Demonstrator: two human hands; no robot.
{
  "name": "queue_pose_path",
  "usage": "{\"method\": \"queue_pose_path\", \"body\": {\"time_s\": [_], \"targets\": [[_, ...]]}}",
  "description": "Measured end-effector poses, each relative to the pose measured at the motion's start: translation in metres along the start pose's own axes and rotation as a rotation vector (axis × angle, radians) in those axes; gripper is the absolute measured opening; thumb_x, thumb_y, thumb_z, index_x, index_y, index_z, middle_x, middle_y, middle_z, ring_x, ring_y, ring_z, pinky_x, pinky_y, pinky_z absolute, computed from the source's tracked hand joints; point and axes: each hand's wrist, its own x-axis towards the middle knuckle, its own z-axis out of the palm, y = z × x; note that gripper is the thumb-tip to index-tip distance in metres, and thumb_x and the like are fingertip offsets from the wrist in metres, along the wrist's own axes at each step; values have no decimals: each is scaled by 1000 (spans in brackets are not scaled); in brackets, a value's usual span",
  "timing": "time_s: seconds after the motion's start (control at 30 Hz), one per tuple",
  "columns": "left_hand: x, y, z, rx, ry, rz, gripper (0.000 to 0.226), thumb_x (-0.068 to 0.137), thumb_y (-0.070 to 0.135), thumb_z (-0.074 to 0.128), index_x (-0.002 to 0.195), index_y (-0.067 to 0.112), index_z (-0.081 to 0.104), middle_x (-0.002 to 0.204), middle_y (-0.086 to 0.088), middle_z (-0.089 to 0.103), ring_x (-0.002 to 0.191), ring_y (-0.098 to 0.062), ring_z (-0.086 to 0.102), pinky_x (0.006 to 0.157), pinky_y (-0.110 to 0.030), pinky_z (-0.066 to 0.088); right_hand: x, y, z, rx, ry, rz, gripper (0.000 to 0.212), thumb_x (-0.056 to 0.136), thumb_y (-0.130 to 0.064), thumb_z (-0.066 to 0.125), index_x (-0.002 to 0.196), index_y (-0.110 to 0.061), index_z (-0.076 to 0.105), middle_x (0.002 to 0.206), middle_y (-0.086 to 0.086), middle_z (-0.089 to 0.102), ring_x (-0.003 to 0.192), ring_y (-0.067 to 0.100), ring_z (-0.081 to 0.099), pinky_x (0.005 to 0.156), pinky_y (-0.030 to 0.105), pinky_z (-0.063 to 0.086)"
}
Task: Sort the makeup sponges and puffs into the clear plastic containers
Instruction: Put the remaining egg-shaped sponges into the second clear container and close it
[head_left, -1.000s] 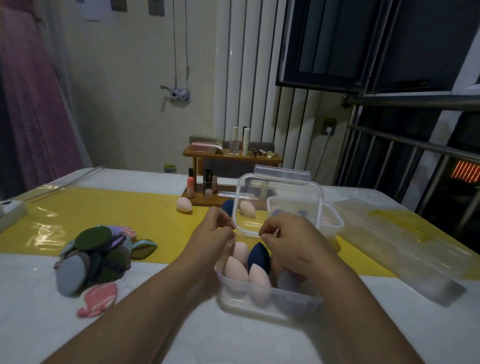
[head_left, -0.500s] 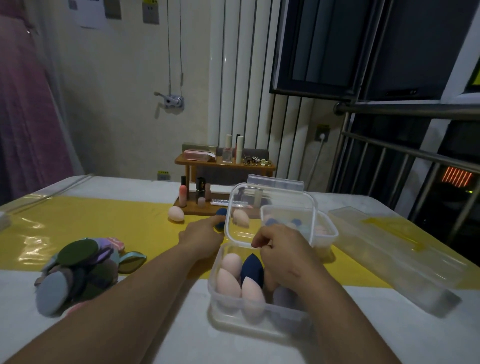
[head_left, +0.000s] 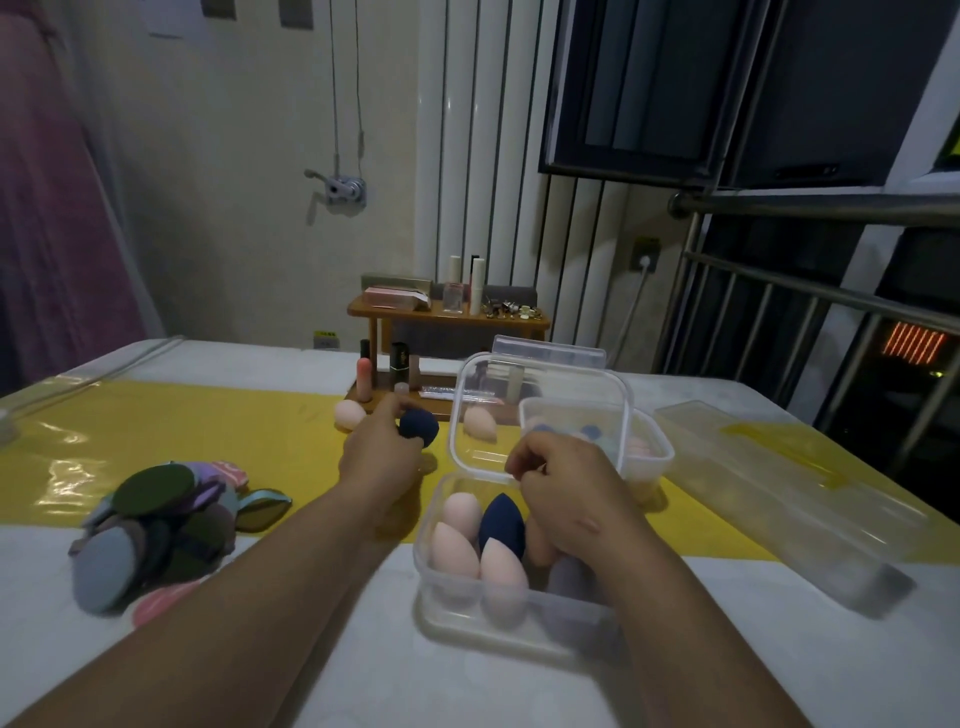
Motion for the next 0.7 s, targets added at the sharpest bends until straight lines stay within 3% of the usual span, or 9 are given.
{"method": "queue_pose_path", "body": {"time_s": [0.1,0.2,0.27,0.37,0.47,0.6,0.7], "targets": [[-11,11,-14,-100,48,36,34,93,11,60,125,24,54,131,-1,57,99,-20,57,87,-43,53,2,1,0,-2,7,9,30,87,-5,47,91,-29,64,105,-2,64,95,18,58,86,35,53],[-31,22,-30,-182,119,112,23,93,15,61,115,20,58,99,0,63,80,-18,56,67,-33,44,2,3,1,13,15,8,30,87,-5,48,89,-29,65,106,-2,65,96,18,59,87,36,53],[-46,27,-38,-269,119,187,17,89,19,64,105,24,61,89,-3,64,79,-23,58,68,-35,45,2,4,1,43,35,-13,28,88,-6,49,89,-28,66,104,-2,66,95,17,59,85,34,52],[-64,40,-42,-381,-78,279,20,81,20,66,98,30,63,97,-10,64,86,-22,59,78,-39,49,2,6,-2,201,125,-81,17,93,-16,53,93,-26,67,95,-5,67,91,15,60,80,35,51],[-78,51,-36,-316,-247,374,24,75,25,64,97,34,65,92,11,59,85,-6,52,83,-35,47,1,6,-4,420,97,-174,10,95,-28,60,103,-29,66,98,-8,69,95,8,64,84,35,54],[-84,55,-30,-305,-279,383,28,83,21,65,103,41,65,104,12,63,96,-14,55,85,-36,47,0,10,-13,518,-34,-206,25,87,-23,74,109,-28,64,102,-8,70,97,8,67,85,33,57],[-85,55,-25,-258,-230,381,33,86,12,71,103,37,59,97,10,62,89,-4,56,80,-30,49,-1,12,-21,457,-76,-181,33,80,-19,81,107,-26,63,98,-5,70,89,9,69,79,29,59]]}}
